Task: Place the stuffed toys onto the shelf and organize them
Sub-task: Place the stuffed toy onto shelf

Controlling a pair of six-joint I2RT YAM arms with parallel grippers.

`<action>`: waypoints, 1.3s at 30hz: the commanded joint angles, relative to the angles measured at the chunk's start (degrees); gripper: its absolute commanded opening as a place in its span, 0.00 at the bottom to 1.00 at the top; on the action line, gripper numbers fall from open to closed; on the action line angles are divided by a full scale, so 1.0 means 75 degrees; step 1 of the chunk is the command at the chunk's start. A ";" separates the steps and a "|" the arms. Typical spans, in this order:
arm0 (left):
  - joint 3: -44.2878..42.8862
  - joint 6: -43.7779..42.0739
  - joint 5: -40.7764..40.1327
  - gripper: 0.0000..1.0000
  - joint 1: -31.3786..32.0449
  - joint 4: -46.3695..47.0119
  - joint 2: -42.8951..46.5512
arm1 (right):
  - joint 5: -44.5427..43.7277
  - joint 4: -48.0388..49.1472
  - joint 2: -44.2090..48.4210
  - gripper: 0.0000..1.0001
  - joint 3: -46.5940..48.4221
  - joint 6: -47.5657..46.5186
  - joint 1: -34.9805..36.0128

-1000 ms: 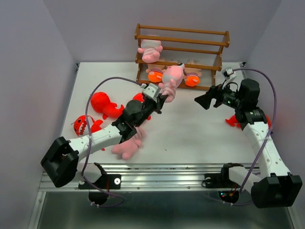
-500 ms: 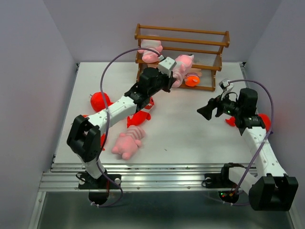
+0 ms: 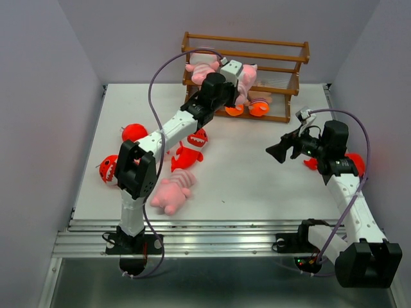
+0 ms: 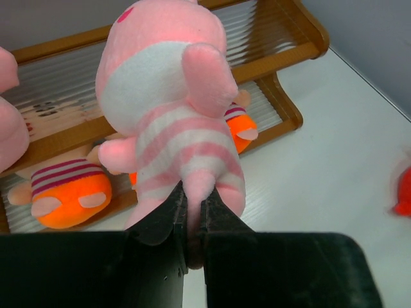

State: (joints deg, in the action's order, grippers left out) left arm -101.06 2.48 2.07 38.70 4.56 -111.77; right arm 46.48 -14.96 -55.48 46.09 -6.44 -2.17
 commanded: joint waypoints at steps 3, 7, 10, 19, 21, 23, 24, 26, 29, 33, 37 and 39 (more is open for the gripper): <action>-0.1185 0.0278 -0.0544 0.00 -0.0156 -0.0021 -0.0507 | -0.0010 0.0366 0.0156 1.00 -0.0028 -0.0103 -0.0015; -0.1712 0.0279 -0.0744 0.00 -0.0226 -0.0022 -0.0812 | -0.0010 0.0366 0.0167 1.00 -0.0039 -0.0103 -0.0015; -0.1982 0.0279 -0.0908 0.00 -0.0273 0.0002 -0.1035 | 0.0025 0.0378 0.0167 1.00 -0.0063 -0.0103 -0.0015; -0.3059 0.0150 -0.1154 0.00 -0.0367 0.0002 -0.1785 | 0.0061 0.0401 0.0144 1.00 -0.0086 -0.0103 -0.0015; -0.3213 0.0150 -0.1213 0.00 -0.0402 -0.0010 -0.1902 | 0.0072 0.0389 0.0132 1.00 -0.0086 -0.0103 -0.0015; -0.3447 0.0138 -0.1213 0.00 -0.0437 -0.0010 -0.2066 | 0.0072 0.0389 0.0132 1.00 -0.0086 -0.0103 -0.0015; -0.3529 0.0126 -0.1213 0.00 -0.0449 -0.0022 -0.2194 | 0.0072 0.0401 0.0132 1.00 -0.0086 -0.0103 -0.0015; -0.3774 0.0126 -0.1224 0.00 -0.0507 -0.0022 -0.2301 | 0.0072 0.0401 0.0144 1.00 -0.0075 -0.0103 -0.0015; -0.4021 0.0091 -0.1306 0.00 -0.0542 -0.0010 -0.2500 | 0.0061 0.0389 0.0156 1.00 -0.0075 -0.0114 -0.0015; -0.4326 0.0044 -0.1458 0.00 -0.0624 -0.0010 -0.2757 | 0.0037 0.0389 0.0144 1.00 -0.0086 -0.0138 -0.0015; -0.4502 -0.0026 -0.1564 0.00 -0.0648 0.0049 -0.2875 | 0.0014 0.0401 0.0144 1.00 -0.0086 -0.0150 -0.0015; -0.4561 -0.0061 -0.1588 0.00 -0.0660 0.0049 -0.2934 | 0.0014 0.0401 0.0144 1.00 -0.0086 -0.0161 -0.0015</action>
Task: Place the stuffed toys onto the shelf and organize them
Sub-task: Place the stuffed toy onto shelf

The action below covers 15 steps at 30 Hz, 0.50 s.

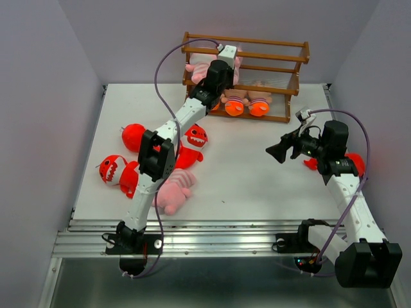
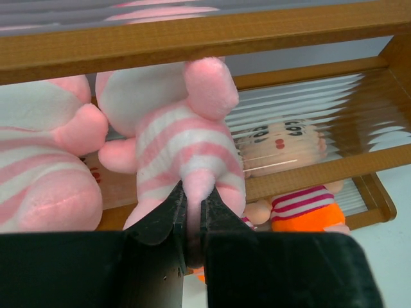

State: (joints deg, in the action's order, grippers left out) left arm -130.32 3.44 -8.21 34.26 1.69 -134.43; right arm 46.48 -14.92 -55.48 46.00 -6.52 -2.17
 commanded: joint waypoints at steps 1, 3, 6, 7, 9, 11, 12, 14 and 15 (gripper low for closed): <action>-0.0694 -0.0189 -0.0218 0.00 -0.0068 0.0419 0.0077 | 0.0014 0.0395 0.0132 1.00 -0.0086 -0.0150 -0.0015; -0.0706 -0.0189 -0.0253 0.00 -0.0068 0.0419 0.0030 | 0.0002 0.0384 0.0144 1.00 -0.0075 -0.0150 -0.0015; -0.0717 -0.0178 -0.0323 0.00 -0.0056 0.0430 -0.0017 | 0.0002 0.0384 0.0132 1.00 -0.0086 -0.0161 -0.0015; -0.0717 -0.0155 -0.0335 0.00 -0.0068 0.0442 -0.0052 | 0.0002 0.0395 0.0132 1.00 -0.0086 -0.0161 -0.0015; -0.0764 -0.0119 -0.0370 0.00 -0.0068 0.0430 -0.0099 | -0.0010 0.0395 0.0121 1.00 -0.0086 -0.0161 -0.0015; -0.0776 -0.0084 -0.0382 0.00 -0.0068 0.0454 -0.0146 | -0.0021 0.0395 0.0132 1.00 -0.0098 -0.0161 -0.0015; -0.0788 -0.0061 -0.0394 0.03 -0.0056 0.0465 -0.0181 | -0.0021 0.0395 0.0132 1.00 -0.0086 -0.0173 -0.0015; -0.0858 -0.0002 -0.0382 0.05 -0.0068 0.0466 -0.0216 | -0.0021 0.0395 0.0144 1.00 -0.0086 -0.0173 -0.0015; -0.0881 0.0010 -0.0371 0.09 -0.0068 0.0466 -0.0251 | -0.0033 0.0395 0.0144 1.00 -0.0086 -0.0185 -0.0015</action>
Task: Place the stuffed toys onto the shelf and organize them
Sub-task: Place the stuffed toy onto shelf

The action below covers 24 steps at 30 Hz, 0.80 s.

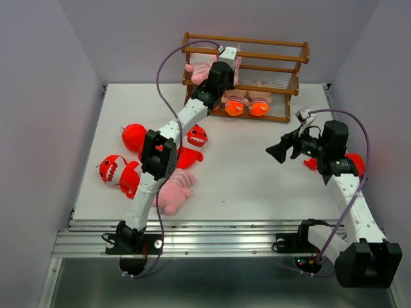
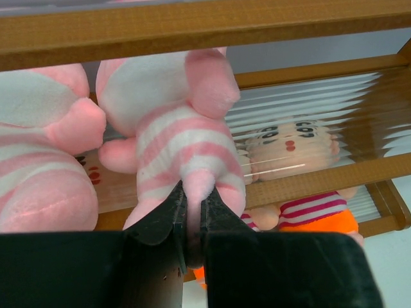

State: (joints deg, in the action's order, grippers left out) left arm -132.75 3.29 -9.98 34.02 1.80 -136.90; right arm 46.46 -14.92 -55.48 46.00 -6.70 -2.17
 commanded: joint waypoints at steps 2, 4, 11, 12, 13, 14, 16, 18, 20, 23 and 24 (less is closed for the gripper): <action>-0.0593 0.0054 -0.0123 0.13 -0.0024 0.0451 0.0066 | -0.0030 0.0395 0.0144 1.00 -0.0098 -0.0161 -0.0015; -0.0593 0.0065 -0.0111 0.17 -0.0024 0.0451 0.0054 | -0.0042 0.0395 0.0144 1.00 -0.0086 -0.0161 -0.0015; -0.0546 0.0100 -0.0064 0.54 -0.0036 0.0439 0.0136 | -0.0077 0.0395 0.0144 1.00 -0.0086 -0.0173 -0.0015; -0.0546 0.0124 -0.0029 0.56 -0.0036 0.0439 0.0136 | -0.0077 0.0395 0.0144 1.00 -0.0086 -0.0173 -0.0015; -0.0546 0.0124 -0.0017 0.58 -0.0036 0.0451 0.0171 | -0.0077 0.0395 0.0144 1.00 -0.0098 -0.0185 -0.0015; -0.0546 0.0147 0.0006 0.59 -0.0036 0.0451 0.0171 | -0.0089 0.0395 0.0144 1.00 -0.0086 -0.0185 -0.0015; -0.0546 0.0171 0.0018 0.61 -0.0024 0.0463 0.0207 | -0.0101 0.0395 0.0121 1.00 -0.0098 -0.0197 -0.0015; -0.0546 0.0217 0.0100 0.64 -0.0036 0.0463 0.0265 | -0.0112 0.0395 0.0132 1.00 -0.0098 -0.0197 -0.0015; -0.0523 0.0253 0.0170 0.67 -0.0036 0.0463 0.0312 | -0.0136 0.0395 0.0121 1.00 -0.0098 -0.0208 -0.0015; -0.0418 0.0346 0.0404 0.70 -0.0024 0.0498 0.0452 | -0.0136 0.0395 0.0109 1.00 -0.0098 -0.0220 -0.0015; -0.0371 0.0370 0.0428 0.74 -0.0036 0.0521 0.0487 | -0.0147 0.0395 0.0097 1.00 -0.0086 -0.0220 -0.0015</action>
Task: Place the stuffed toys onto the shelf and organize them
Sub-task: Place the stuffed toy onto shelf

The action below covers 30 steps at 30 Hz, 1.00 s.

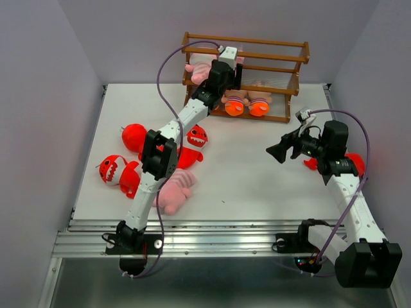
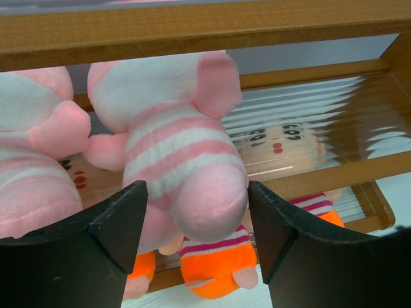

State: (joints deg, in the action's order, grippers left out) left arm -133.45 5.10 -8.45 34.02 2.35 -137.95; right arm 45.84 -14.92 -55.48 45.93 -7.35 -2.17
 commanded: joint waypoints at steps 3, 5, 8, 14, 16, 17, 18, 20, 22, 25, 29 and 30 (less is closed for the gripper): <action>-0.0114 0.0222 0.0411 0.82 -0.0024 0.0519 0.0838 | -0.0078 0.0395 0.0085 1.00 -0.0078 -0.0144 -0.0015; -0.0020 0.0280 0.0481 0.85 -0.0036 0.0542 0.0967 | -0.0077 0.0395 0.0085 1.00 -0.0089 -0.0156 -0.0015; 0.0051 0.0327 0.0599 0.88 -0.0036 0.0554 0.1120 | -0.0089 0.0395 0.0085 1.00 -0.0101 -0.0156 -0.0015; 0.0144 0.0409 0.0798 0.90 -0.0024 0.0577 0.1424 | -0.0113 0.0395 0.0062 1.00 -0.0112 -0.0191 -0.0015; 0.0238 0.0468 0.0938 0.92 -0.0024 0.0589 0.1564 | -0.0113 0.0384 0.0062 1.00 -0.0112 -0.0203 -0.0015; 0.0331 0.0480 0.0985 0.92 -0.0036 0.0601 0.1623 | -0.0113 0.0384 0.0050 1.00 -0.0101 -0.0215 -0.0015; 0.0402 0.0503 0.1067 0.92 -0.0024 0.0612 0.1682 | -0.0113 0.0395 0.0062 1.00 -0.0112 -0.0215 -0.0015; 0.0612 0.0538 0.1080 0.91 -0.0036 0.0659 0.1893 | -0.0113 0.0384 0.0050 1.00 -0.0124 -0.0226 -0.0015; 0.0753 0.0562 0.1349 0.92 -0.0036 0.0694 0.2091 | -0.0113 0.0384 0.0062 1.00 -0.0124 -0.0238 -0.0015; 0.1034 0.0585 0.1477 0.91 -0.0024 0.0636 0.2454 | -0.0124 0.0395 0.0050 1.00 -0.0113 -0.0261 -0.0015; 0.1573 0.0608 0.1852 0.91 -0.0036 0.0285 0.3134 | -0.0043 0.0372 0.0062 1.00 -0.0124 -0.0320 -0.0015; 0.1945 0.0597 0.2039 0.91 -0.0048 0.0192 0.3298 | 0.0050 0.0372 0.0062 1.00 -0.0148 -0.0343 -0.0015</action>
State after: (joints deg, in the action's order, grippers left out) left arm -122.96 9.30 2.57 34.02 3.84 -121.73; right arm 45.45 -14.92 -55.51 45.91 -8.43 -2.17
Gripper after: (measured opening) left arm 0.914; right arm 0.998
